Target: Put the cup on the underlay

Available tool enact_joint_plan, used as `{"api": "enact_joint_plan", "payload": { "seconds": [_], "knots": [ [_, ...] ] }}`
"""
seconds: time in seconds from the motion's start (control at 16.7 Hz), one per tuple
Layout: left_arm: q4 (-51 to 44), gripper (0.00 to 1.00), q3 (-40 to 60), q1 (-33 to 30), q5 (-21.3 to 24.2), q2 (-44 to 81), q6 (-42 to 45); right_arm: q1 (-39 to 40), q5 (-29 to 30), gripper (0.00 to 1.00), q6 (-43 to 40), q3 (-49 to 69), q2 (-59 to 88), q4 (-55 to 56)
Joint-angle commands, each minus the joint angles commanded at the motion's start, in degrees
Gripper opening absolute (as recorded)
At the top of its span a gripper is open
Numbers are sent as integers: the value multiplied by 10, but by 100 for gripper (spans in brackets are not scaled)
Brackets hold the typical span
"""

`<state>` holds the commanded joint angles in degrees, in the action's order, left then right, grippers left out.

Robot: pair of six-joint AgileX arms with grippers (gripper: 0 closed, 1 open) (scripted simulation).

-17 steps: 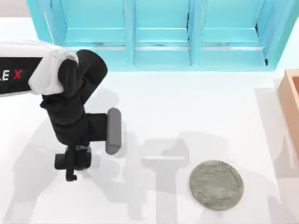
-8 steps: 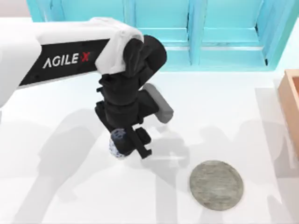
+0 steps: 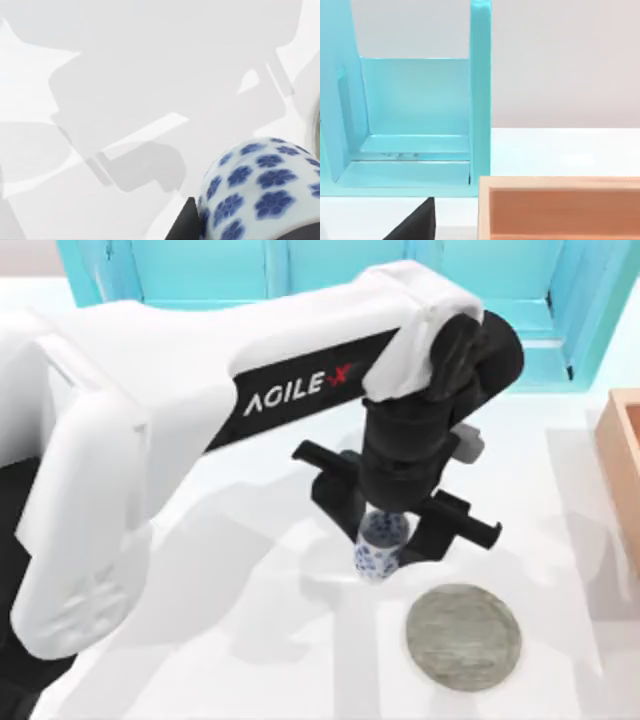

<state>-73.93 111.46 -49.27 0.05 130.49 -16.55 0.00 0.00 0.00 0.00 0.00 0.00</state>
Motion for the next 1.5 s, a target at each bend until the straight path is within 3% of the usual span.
{"api": "enact_joint_plan", "payload": {
  "seconds": [0.36, 0.6, 1.08, 1.5],
  "knots": [
    [-64, 0, 142, -73, -1, 52, -283, 0, 0, 100, 0, 0, 0, 0],
    [-89, 0, 191, -98, 0, 71, -389, 0, 0, 100, 0, 0, 0, 0],
    [-91, 0, 193, -97, 1, 71, -408, 0, 0, 100, 0, 0, 0, 0],
    [24, 0, 78, -99, 0, 71, -406, 0, 0, 100, 0, 0, 0, 0]
  ]
}}
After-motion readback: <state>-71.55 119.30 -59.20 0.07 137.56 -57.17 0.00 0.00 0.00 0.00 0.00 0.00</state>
